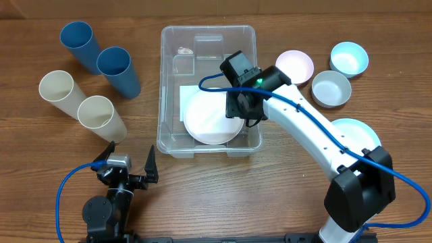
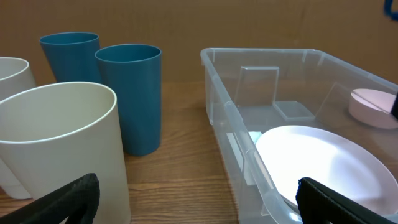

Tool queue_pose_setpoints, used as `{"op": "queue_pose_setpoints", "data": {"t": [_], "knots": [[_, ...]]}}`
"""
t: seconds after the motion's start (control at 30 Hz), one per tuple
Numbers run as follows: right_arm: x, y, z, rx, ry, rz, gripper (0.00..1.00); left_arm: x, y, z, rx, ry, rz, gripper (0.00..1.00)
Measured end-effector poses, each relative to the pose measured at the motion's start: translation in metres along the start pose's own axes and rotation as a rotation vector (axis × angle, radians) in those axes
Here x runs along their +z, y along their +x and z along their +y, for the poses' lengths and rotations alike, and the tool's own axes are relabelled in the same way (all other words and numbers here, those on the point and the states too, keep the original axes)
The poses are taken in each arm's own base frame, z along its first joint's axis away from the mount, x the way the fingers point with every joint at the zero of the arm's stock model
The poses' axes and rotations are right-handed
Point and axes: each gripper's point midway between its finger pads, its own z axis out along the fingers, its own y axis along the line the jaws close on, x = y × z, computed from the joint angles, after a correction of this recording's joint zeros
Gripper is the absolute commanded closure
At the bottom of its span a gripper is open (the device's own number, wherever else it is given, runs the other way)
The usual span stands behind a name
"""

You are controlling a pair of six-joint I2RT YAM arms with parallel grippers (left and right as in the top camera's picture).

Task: Pack container
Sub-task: 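Grasp the white plate rim with the right gripper and place it in the bin, then release the white plate and move the right gripper to the light-blue plate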

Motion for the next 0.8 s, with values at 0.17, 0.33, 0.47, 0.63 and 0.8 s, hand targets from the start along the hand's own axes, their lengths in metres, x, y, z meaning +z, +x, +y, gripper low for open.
{"op": "queue_pose_setpoints", "data": {"t": [0.17, 0.33, 0.47, 0.63, 0.8], "knots": [[-0.053, -0.003, -0.001, -0.014, -0.003, 0.001, 0.36, 0.0, 0.0, 0.0, 0.0, 0.0, 0.0, 0.0], [-0.109, 0.012, -0.034, 0.036, 0.019, -0.011, 0.35, 0.0, 0.0, 0.0, 0.0, 0.0, 0.0, 0.0], [-0.156, 0.027, -0.094, 0.177, 0.08, -0.062, 0.32, 0.0, 0.0, 0.0, 0.0, 0.0, 0.0, 0.0], [-0.208, 0.033, -0.156, 0.416, 0.056, -0.236, 0.31, 0.0, 0.0, 0.0, 0.0, 0.0, 0.0, 0.0], [-0.21, 0.068, -0.24, 0.756, 0.179, -0.292, 0.29, 0.0, 0.0, 0.0, 0.0, 0.0, 0.0, 0.0]]}}
